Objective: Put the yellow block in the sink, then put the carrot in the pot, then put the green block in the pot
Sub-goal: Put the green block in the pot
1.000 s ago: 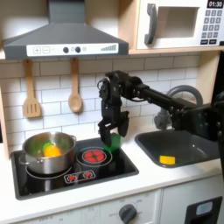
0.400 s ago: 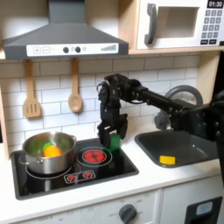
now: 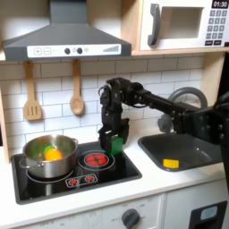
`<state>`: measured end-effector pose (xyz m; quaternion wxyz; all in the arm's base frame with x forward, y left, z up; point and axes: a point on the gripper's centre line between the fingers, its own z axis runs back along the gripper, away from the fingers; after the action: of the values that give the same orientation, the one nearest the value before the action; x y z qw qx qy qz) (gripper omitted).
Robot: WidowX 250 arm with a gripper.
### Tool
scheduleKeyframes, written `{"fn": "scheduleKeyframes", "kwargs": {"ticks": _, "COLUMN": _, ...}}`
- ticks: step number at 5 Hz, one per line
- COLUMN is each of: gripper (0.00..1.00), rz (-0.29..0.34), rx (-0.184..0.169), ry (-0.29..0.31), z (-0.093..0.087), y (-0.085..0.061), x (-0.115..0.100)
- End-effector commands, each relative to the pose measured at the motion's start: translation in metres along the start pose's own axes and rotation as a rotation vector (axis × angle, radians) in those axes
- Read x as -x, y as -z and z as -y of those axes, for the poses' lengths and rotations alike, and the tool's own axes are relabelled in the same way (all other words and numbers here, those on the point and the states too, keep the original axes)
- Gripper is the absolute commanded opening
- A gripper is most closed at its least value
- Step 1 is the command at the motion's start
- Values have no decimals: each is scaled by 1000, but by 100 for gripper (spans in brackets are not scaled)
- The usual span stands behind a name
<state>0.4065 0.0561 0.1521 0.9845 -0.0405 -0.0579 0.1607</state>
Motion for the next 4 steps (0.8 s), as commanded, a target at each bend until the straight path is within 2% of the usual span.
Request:
{"fn": "scheduleKeyframes", "kwargs": {"ticks": 1, "gripper": 100, "rz": 5, "rx": -47, "ry": -4, "z": -5, "y": 24, "x": 5}}
{"fn": "scheduleKeyframes", "kwargs": {"ticks": 3, "gripper": 100, "rz": 22, "rx": -53, "ry": 10, "z": -3, "y": 20, "x": 5}}
{"fn": "scheduleKeyframes", "kwargs": {"ticks": 4, "gripper": 0, "rz": 27, "rx": -48, "ry": 7, "z": -4, "y": 18, "x": 5}}
